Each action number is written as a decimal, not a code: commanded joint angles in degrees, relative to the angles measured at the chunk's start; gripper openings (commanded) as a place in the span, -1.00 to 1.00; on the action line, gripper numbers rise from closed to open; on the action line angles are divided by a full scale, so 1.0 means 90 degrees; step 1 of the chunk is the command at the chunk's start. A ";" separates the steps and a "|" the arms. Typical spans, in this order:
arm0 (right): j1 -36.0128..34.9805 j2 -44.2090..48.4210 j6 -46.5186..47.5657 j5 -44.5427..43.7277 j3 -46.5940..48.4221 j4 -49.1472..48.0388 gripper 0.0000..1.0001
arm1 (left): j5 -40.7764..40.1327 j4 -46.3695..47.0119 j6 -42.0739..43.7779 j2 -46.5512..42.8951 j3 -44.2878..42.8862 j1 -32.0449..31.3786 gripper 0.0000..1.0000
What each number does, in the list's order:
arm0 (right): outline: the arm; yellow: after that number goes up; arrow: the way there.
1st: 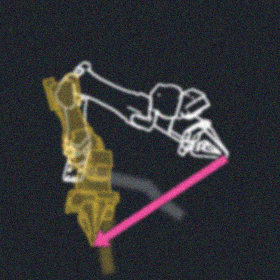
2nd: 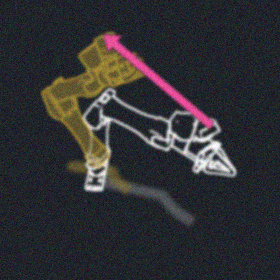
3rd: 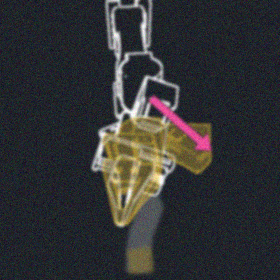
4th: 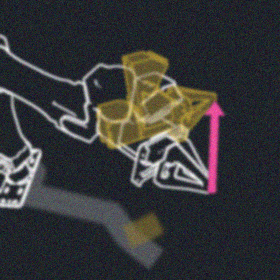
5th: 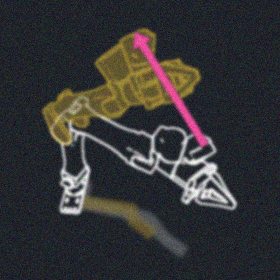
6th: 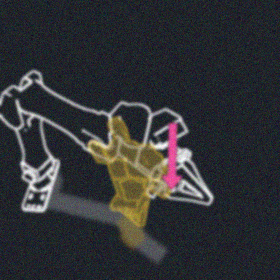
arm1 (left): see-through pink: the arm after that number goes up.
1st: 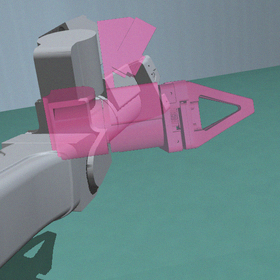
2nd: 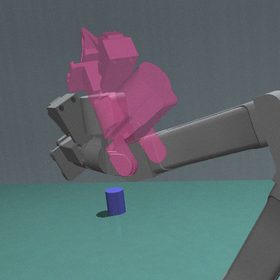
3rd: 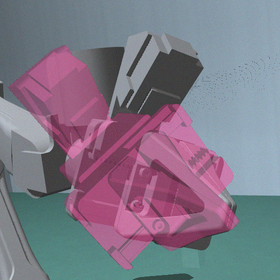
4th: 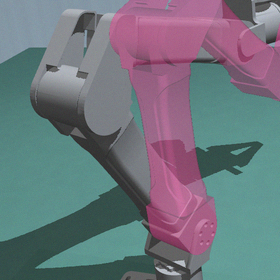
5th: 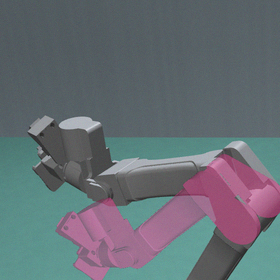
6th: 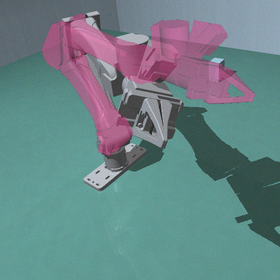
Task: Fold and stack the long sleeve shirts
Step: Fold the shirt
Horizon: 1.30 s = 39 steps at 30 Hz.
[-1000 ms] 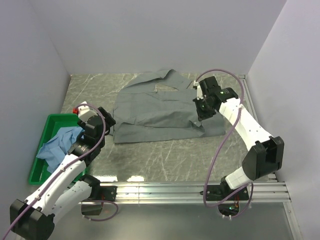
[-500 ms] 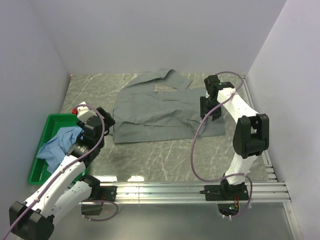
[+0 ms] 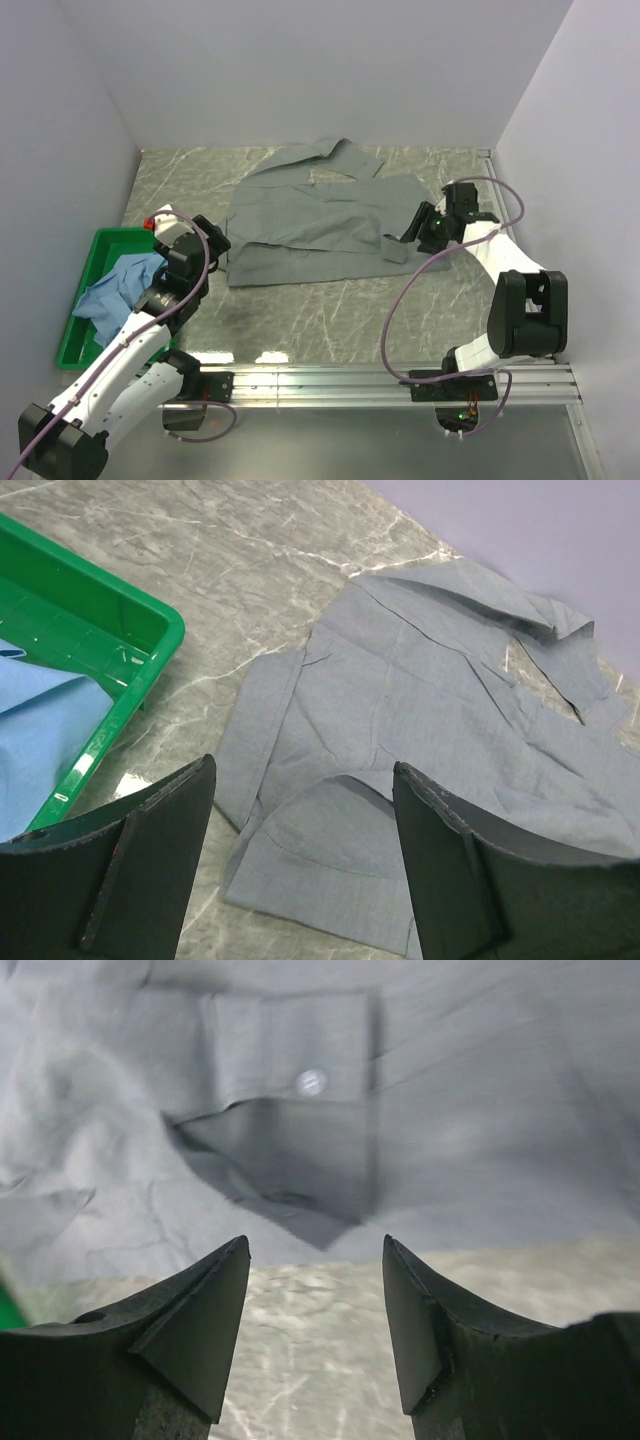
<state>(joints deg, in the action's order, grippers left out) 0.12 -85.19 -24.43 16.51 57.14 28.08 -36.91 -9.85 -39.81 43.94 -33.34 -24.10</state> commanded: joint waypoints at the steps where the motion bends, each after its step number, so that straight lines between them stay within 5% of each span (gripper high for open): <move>1: -0.0043 0.0071 -0.0196 0.0957 -0.0469 -0.1399 0.24 | 0.0058 0.0244 0.0078 -0.0078 0.0033 -0.0018 0.55; 16: -0.0043 -0.0417 0.0712 0.1339 -0.1125 -0.2241 0.11 | 0.0107 0.0264 0.0058 -0.0029 0.0043 -0.0018 0.54; 19: -0.0043 -0.0574 0.0790 0.1408 -0.1144 -0.2212 -0.10 | 0.0106 0.0264 0.0058 -0.0039 0.0043 -0.0018 0.55; 23: -0.0043 -0.0282 0.0878 0.1262 -0.1086 -0.1891 -0.84 | 0.0107 0.0274 0.0058 -0.0029 0.0043 -0.0018 0.54; 25: -0.0043 -0.0096 0.0917 0.1066 -0.0902 -0.1637 -1.00 | 0.0106 0.0274 0.0068 -0.0039 0.0043 -0.0028 0.54; 39: -0.0043 0.0325 0.0497 -0.0232 -0.0285 0.0191 -1.00 | 0.0145 0.0293 0.0097 -0.0049 0.0062 -0.0028 0.54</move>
<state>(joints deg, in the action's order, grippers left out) -0.23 -82.21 -18.65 18.63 53.04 25.36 -36.23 -9.28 -39.81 43.97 -33.01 -24.10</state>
